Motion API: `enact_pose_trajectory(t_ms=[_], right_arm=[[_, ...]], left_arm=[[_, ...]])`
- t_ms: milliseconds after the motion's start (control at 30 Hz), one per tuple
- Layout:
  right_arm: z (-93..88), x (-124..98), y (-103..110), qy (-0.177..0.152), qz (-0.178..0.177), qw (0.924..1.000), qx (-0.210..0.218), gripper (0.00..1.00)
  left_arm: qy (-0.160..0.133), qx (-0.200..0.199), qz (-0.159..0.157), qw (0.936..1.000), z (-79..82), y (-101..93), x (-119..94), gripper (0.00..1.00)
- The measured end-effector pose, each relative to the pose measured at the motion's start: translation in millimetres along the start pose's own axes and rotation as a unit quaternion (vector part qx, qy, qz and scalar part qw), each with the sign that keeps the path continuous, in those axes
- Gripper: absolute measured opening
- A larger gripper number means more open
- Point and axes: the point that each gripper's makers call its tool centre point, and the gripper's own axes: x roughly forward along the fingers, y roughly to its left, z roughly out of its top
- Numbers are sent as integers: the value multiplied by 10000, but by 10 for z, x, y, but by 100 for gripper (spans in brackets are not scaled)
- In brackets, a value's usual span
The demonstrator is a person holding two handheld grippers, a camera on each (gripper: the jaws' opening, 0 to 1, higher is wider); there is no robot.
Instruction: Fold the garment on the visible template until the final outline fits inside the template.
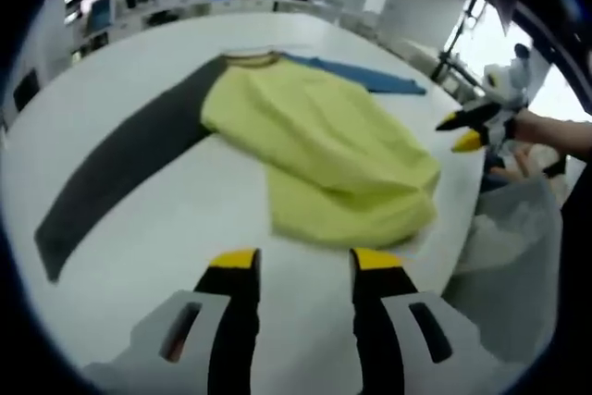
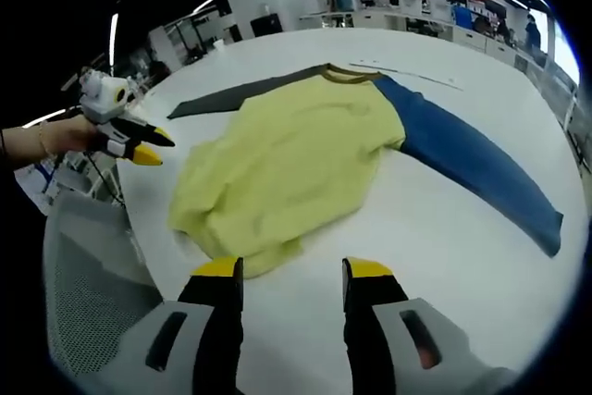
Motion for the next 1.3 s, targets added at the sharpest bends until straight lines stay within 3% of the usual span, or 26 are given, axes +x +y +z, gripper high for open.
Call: enact_pose_trajectory(t_ms=[133,633,1300], right_arm=[[15,48,6,-35,74,10000,-31,34],[-1,204,-36,69,28,9995,-304,22],[-29,419,-19,331,184,9964,-762,16]], left_arm=[[30,-3,9,10000,-27,18,28,34],[5,-35,125,9999,-37,108,214,27],[-4,46,116,9999,63,135,369,22]])
